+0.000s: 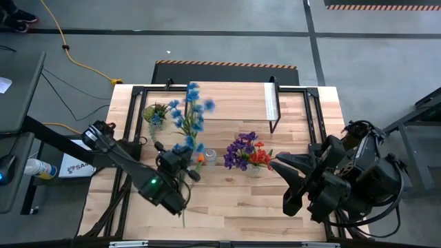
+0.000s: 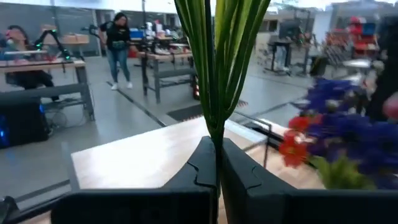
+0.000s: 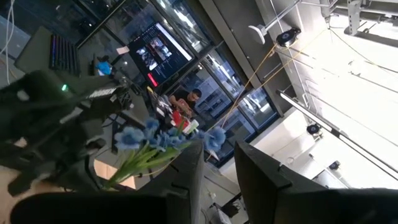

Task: Pick and place flowers into a vace then onto a shelf
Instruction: Put the left blue flowers into the left transparent flower vase

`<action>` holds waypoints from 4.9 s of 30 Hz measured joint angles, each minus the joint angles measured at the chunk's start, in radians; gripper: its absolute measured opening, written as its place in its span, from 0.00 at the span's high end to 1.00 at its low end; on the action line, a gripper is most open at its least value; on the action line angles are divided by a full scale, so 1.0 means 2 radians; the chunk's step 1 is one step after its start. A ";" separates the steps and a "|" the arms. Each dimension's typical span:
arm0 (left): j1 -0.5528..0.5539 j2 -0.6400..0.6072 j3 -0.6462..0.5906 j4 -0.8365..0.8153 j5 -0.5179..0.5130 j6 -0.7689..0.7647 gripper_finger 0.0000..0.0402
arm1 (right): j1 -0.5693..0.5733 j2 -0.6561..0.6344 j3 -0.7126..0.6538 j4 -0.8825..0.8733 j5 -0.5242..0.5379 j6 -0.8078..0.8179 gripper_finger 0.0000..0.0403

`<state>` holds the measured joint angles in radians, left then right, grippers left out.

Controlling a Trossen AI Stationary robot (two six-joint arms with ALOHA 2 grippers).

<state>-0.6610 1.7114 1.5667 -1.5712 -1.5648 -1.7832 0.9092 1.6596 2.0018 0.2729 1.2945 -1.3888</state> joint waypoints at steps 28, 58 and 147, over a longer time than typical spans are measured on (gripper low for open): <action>0.049 -0.005 -0.124 0.088 -0.004 -0.092 0.91 | -0.044 0.000 0.000 0.000 -0.006 -0.003 0.79; 0.066 0.019 -0.124 0.152 -0.004 -0.087 0.91 | -0.048 0.000 0.000 0.000 -0.010 -0.016 0.79; 0.079 0.082 -0.124 0.298 0.059 -0.001 0.81 | -0.049 0.000 0.000 -0.002 -0.008 -0.013 0.79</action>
<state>-0.5037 1.8748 1.3182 -0.9745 -1.4468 -1.7847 0.8120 1.6596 2.0018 0.2687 1.2793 -1.4139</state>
